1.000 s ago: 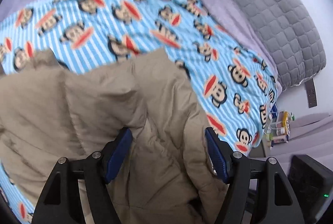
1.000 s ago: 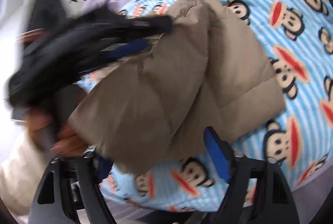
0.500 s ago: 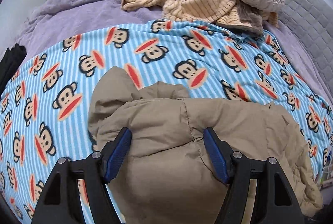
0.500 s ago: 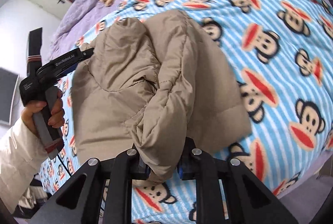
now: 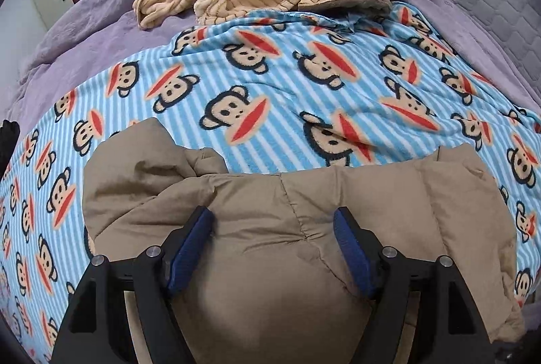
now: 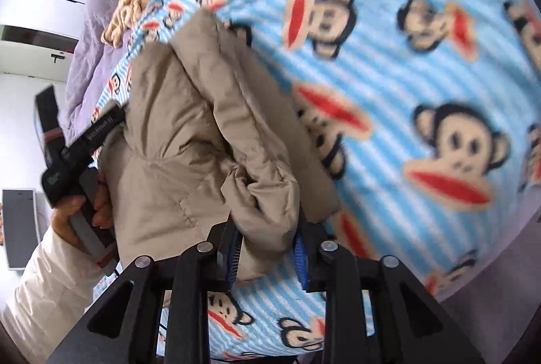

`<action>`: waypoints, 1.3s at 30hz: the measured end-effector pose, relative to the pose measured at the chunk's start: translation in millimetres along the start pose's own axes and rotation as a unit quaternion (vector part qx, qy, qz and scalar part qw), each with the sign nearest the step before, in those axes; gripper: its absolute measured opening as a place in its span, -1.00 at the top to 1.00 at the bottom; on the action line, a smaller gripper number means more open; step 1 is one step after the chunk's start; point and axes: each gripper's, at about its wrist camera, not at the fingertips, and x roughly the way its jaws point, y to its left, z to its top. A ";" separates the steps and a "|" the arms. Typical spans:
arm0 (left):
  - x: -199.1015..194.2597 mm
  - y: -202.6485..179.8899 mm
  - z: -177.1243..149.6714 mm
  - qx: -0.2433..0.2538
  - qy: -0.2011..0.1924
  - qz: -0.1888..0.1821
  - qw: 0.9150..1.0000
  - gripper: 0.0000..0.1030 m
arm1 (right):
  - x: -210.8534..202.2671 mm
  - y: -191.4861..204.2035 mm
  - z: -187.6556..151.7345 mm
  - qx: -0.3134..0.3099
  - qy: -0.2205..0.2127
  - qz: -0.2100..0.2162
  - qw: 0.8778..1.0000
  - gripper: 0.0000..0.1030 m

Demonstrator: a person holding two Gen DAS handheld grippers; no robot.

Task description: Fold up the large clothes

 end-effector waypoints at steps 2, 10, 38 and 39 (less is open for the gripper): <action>0.7 0.9 0.3 -0.001 0.002 0.001 1.000 -0.47 | -26.2 -1.9 6.1 -0.003 -0.033 -0.001 0.999 0.41; 2.0 0.3 -1.2 0.005 0.002 0.011 1.000 -0.47 | -22.7 43.9 43.9 -0.098 -0.025 0.021 0.995 0.41; -91.4 40.2 -84.6 -0.150 0.090 0.036 0.984 -0.48 | 82.3 41.4 36.2 -0.131 0.172 0.030 0.976 0.31; -92.2 40.4 -88.3 -0.155 0.094 0.036 0.983 -0.48 | 83.7 42.6 36.4 -0.132 0.173 0.029 0.976 0.30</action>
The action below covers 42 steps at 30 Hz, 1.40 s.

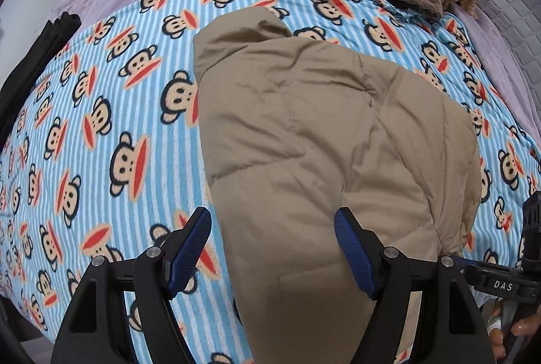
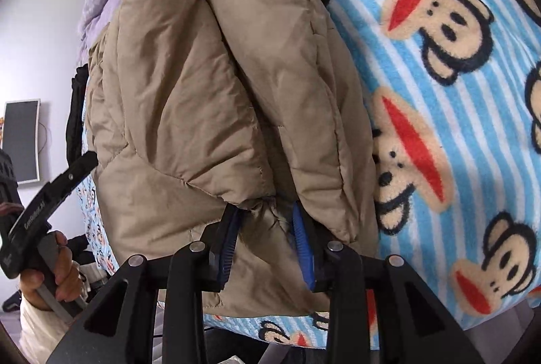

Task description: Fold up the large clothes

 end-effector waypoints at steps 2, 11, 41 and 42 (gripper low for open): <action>-0.1 2.6 -4.6 -0.008 0.008 -0.003 1.000 -0.49 | 2.3 2.0 2.4 -0.001 0.003 -0.004 1.000 0.29; -2.1 8.2 -8.7 -0.009 0.020 0.000 1.000 -1.00 | 5.7 22.1 10.1 -0.003 0.010 -0.026 1.000 0.22; 22.7 35.0 -2.5 -0.052 0.048 -0.086 0.994 -1.00 | -39.2 31.7 45.9 -0.064 -0.053 -0.037 0.996 -0.70; 23.0 34.2 -2.3 -0.051 0.048 -0.089 0.994 -1.00 | -38.5 33.4 45.7 -0.067 -0.052 -0.032 0.996 -0.76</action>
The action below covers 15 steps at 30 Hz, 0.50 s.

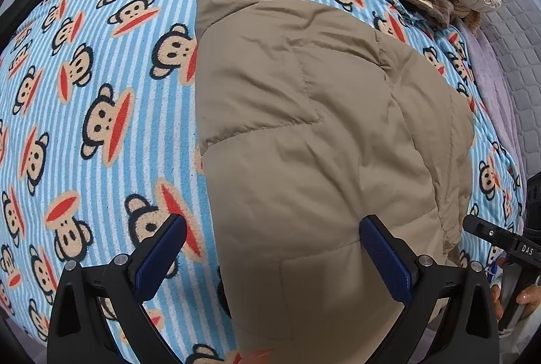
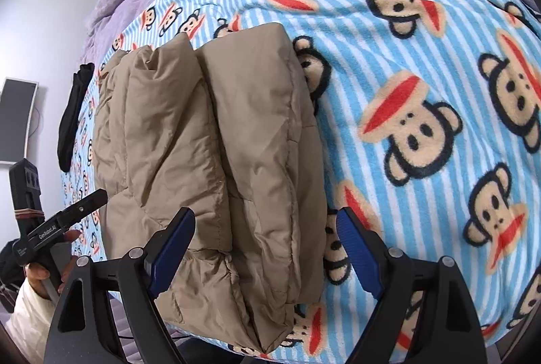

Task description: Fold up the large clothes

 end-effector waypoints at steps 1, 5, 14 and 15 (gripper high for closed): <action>0.4 -1.0 0.0 0.001 0.000 -0.003 1.000 -1.00 | 1.1 1.5 0.5 -0.005 0.002 0.007 1.000 -0.87; 4.3 -2.0 1.3 0.004 0.003 -0.022 1.000 -1.00 | 14.6 14.3 4.5 -0.038 0.026 0.025 0.999 -0.99; 5.9 4.3 12.1 0.010 -0.004 -0.059 0.998 -1.00 | 35.1 14.1 23.4 -0.056 0.044 -0.016 0.997 -0.99; 4.0 10.0 14.9 0.003 -0.007 -0.079 0.997 -1.00 | 34.9 15.3 24.7 -0.059 0.048 -0.003 0.997 -0.99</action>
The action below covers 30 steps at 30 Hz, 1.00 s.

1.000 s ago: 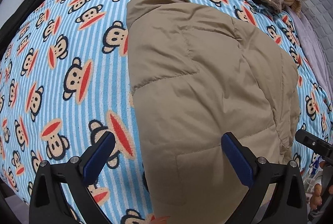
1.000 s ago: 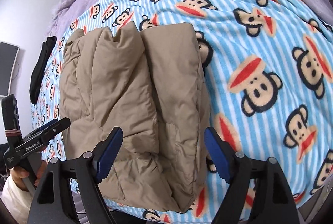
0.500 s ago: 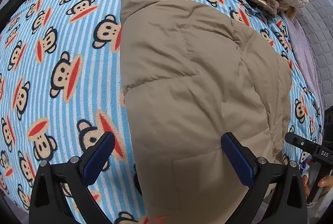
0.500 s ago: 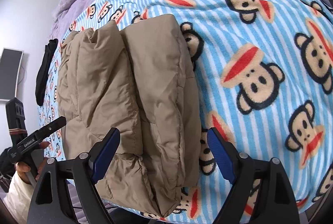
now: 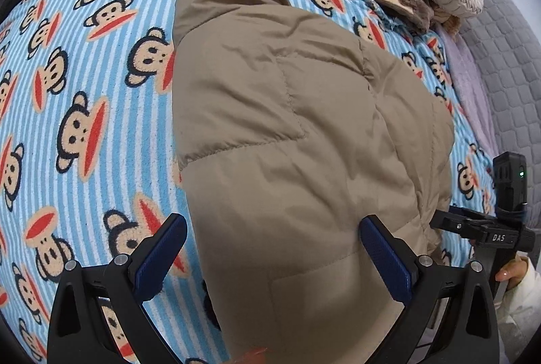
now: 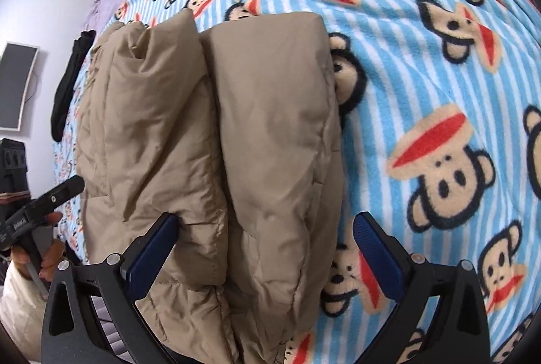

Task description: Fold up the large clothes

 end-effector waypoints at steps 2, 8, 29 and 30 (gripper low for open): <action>-2.5 10.7 5.7 -0.015 0.001 -0.046 0.999 -1.00 | -0.3 2.1 4.4 -0.003 0.010 0.032 0.999 -0.99; 25.5 36.0 8.1 -0.029 0.038 -0.093 0.995 -1.00 | 17.3 0.4 20.9 -0.010 0.032 0.025 0.999 -0.99; 60.9 20.5 21.2 -0.032 0.028 -0.060 0.997 -1.00 | 57.9 -13.0 37.7 0.055 0.045 0.127 0.989 -0.99; 60.0 15.6 22.5 -0.024 0.023 -0.045 0.998 -1.00 | 58.2 -13.8 36.3 0.064 0.047 0.125 0.989 -0.99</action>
